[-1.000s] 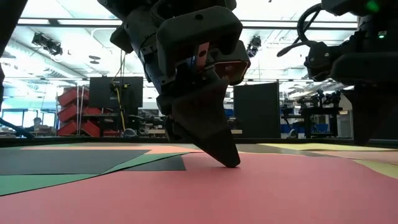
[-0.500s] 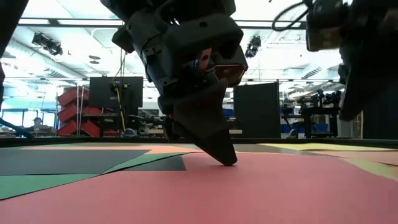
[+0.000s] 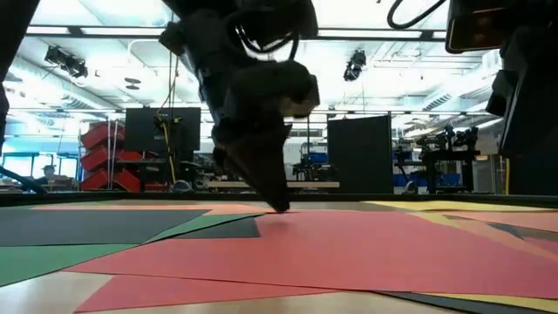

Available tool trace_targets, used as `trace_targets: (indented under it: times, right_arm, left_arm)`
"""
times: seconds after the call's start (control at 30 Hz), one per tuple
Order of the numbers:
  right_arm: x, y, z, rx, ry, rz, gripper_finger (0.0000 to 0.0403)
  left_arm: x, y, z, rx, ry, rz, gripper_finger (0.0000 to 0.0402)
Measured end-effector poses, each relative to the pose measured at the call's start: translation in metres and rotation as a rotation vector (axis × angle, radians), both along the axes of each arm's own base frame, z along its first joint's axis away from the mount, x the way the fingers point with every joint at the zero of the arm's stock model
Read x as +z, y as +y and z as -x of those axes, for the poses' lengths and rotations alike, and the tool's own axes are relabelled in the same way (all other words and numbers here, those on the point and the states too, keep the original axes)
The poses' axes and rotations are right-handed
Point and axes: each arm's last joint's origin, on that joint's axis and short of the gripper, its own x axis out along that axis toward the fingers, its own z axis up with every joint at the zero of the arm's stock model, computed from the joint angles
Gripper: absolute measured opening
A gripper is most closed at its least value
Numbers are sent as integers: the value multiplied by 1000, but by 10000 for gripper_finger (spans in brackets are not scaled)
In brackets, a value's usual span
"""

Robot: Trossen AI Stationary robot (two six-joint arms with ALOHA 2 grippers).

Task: Organize paper
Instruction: Stack the orange colored paper on top of the orange colored paper

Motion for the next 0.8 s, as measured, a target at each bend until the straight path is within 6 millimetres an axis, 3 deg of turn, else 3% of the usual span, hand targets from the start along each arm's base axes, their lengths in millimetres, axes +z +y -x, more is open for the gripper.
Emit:
trace_targets:
  times: [0.37, 0.57, 0.8]
  right_arm:
    - [-41, 0, -12, -7, 144, 5, 0]
    - [-54, 2, -21, 1, 156, -27, 0]
    - [-55, -8, -38, 16, 91, -73, 0]
  left_arm:
    - [64, -6, 24, 45, -150, -105, 0]
    - [73, -12, 32, 48, -161, -146, 0]
    - [74, -15, 33, 47, -161, -148, 0]
